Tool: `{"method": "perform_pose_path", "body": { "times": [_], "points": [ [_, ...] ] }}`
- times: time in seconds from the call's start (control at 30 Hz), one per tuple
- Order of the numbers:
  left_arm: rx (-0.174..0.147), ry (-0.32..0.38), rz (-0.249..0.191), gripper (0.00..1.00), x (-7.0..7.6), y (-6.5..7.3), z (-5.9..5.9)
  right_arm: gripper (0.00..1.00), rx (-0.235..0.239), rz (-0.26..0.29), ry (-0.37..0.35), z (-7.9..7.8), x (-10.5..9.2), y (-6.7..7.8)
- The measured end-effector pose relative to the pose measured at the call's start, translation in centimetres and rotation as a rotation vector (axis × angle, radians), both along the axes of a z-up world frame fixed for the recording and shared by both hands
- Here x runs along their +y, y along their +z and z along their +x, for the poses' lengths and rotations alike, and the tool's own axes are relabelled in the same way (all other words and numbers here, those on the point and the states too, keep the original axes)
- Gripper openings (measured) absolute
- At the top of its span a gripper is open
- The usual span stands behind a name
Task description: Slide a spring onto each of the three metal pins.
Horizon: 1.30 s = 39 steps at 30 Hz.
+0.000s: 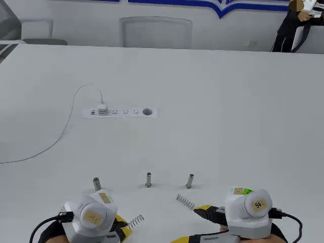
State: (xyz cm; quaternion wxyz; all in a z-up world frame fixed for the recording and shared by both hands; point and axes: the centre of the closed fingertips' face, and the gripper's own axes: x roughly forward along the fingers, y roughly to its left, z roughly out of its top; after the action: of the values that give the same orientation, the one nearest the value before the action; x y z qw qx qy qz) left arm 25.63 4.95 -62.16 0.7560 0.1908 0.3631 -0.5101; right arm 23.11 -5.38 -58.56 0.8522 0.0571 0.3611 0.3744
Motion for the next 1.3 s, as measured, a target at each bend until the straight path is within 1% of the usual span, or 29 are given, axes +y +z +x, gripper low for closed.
{"method": "perform_pose_path", "body": {
  "times": [0.1,0.37,0.67,0.77,0.93,1.1,1.3],
  "points": [
    [-0.003,-0.018,0.001,0.1,0.0,0.1,-0.4,0.74,-0.001,0.003,0.003,0.1,0.1,0.1],
    [-0.013,-0.04,-0.005,0.1,0.0,0.7,-1.1,0.74,-0.002,0.007,0.013,0.2,0.6,0.2],
    [-0.016,-0.05,-0.018,0.1,-0.4,1.2,-1.7,0.72,0.006,0.02,0.025,0.2,1.1,0.1],
    [-0.02,-0.053,-0.028,0.1,-0.8,1.7,-1.8,0.69,0.005,0.028,0.038,0.2,1.5,0.3],
    [-0.035,-0.067,-0.045,0.1,-1.6,2.6,-1.8,0.66,0.0,0.041,0.049,0.6,1.8,0.7],
    [-0.048,-0.076,-0.059,0.1,-2.2,3.3,-1.7,0.58,-0.011,0.066,0.067,0.8,2.3,1.3],
    [-0.052,-0.083,-0.072,0.1,-2.7,3.8,-1.9,0.5,-0.005,0.08,0.095,0.5,3.0,1.4]
  ]
}}
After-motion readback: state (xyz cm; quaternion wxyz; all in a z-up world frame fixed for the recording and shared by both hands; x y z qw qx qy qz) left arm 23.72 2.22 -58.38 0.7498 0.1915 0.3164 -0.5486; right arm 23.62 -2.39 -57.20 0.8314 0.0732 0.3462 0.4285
